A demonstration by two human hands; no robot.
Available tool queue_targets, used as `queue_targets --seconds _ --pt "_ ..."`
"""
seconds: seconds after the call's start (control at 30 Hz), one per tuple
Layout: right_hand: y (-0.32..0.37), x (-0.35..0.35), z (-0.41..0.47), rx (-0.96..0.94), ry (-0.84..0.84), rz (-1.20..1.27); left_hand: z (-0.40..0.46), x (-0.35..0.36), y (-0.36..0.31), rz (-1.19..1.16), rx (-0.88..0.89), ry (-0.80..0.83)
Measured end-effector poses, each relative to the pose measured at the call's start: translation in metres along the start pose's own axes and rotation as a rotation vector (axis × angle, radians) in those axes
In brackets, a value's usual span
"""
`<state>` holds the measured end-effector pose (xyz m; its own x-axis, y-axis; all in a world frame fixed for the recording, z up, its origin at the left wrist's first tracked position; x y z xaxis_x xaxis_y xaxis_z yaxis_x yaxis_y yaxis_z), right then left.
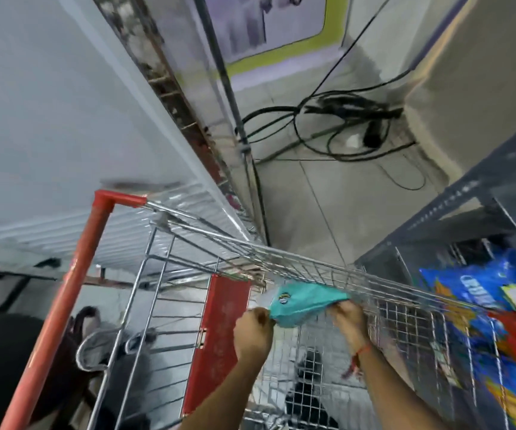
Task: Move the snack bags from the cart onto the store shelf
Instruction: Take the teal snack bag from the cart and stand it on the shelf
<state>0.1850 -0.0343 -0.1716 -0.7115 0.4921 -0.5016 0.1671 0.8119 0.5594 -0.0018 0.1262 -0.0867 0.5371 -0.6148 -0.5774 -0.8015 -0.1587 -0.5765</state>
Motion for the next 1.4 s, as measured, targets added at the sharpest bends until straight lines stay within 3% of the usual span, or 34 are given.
queue_targets --seconds 0.3,0.47,0.77,0.9,1.03,1.17,1.4 --pt "0.023 -0.022 -0.065 -0.116 -0.13 0.169 -0.011 -0.026 -0.014 -0.017 0.116 -0.047" --pt "0.022 -0.068 -0.126 -0.129 -0.279 0.234 -0.041 -0.027 -0.055 -0.119 0.335 0.105" --pt "0.046 -0.194 -0.321 -0.273 -0.778 0.324 -0.174 -0.059 -0.19 -0.177 0.848 0.415" --pt "0.07 -0.266 -0.436 -0.316 -1.016 0.302 -0.263 -0.084 -0.268 -0.341 1.019 0.616" --pt "0.095 -0.326 -0.54 -0.372 -1.179 0.31 -0.351 -0.112 -0.334 -0.496 1.117 0.796" --pt "0.117 -0.362 -0.622 -0.43 -1.27 0.347 -0.423 -0.132 -0.375 -0.629 1.07 0.974" --pt "0.111 -0.377 -0.676 -0.411 -1.314 0.413 -0.476 -0.142 -0.393 -0.608 1.108 1.027"
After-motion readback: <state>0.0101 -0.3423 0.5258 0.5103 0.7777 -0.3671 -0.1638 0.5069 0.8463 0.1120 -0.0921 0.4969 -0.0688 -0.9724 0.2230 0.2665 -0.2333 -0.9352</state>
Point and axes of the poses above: each hand's wrist, its own z-axis towards the middle knuckle, its own x-axis out of the palm, y = z × x, the point moved 8 cm from there along z, towards the middle knuckle, and after that the axes turned 15 degrees about -z, right-handed, at the moved point
